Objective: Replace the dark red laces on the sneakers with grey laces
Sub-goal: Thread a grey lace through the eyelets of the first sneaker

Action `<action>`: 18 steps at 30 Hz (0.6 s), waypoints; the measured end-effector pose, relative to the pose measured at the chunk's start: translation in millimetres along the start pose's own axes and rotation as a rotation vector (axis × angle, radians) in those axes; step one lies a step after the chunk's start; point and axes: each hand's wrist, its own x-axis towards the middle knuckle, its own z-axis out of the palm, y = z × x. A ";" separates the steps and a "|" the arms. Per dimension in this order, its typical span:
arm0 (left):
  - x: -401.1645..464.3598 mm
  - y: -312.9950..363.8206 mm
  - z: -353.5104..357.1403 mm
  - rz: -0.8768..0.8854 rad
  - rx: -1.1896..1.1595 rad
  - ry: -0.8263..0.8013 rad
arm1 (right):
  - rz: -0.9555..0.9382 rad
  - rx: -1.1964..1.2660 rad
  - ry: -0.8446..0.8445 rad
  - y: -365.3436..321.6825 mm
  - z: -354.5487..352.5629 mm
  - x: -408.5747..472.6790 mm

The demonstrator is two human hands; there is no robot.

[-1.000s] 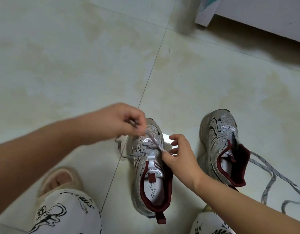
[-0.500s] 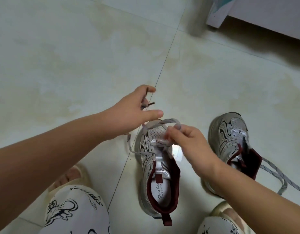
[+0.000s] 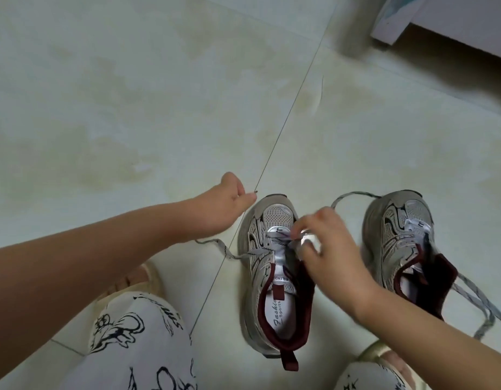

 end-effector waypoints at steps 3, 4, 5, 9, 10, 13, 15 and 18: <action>-0.1 -5.8 6.1 -0.011 0.053 -0.080 | -0.216 -0.402 -0.165 -11.2 11.8 2.8; 0.0 -6.1 7.8 0.007 0.062 -0.077 | -0.210 -0.477 -0.177 -13.0 12.5 6.1; -0.7 -5.8 9.9 0.034 0.064 -0.053 | -0.201 -0.534 -0.177 -13.0 14.2 9.0; -2.7 -7.6 20.5 0.147 0.095 0.041 | -0.068 -0.431 -0.248 -12.2 15.0 10.4; -3.3 -9.6 23.4 0.162 0.129 0.046 | -0.023 -0.345 -0.251 -12.9 13.8 8.4; -4.0 -14.6 30.8 0.185 0.288 0.089 | 0.076 -0.192 -0.223 -12.7 15.0 5.1; -3.1 -15.7 34.6 0.174 0.350 0.125 | 0.115 -0.182 -0.251 -13.3 15.4 7.2; -0.4 -13.9 39.5 0.168 0.419 0.144 | 0.127 -0.173 -0.269 -12.1 16.1 9.9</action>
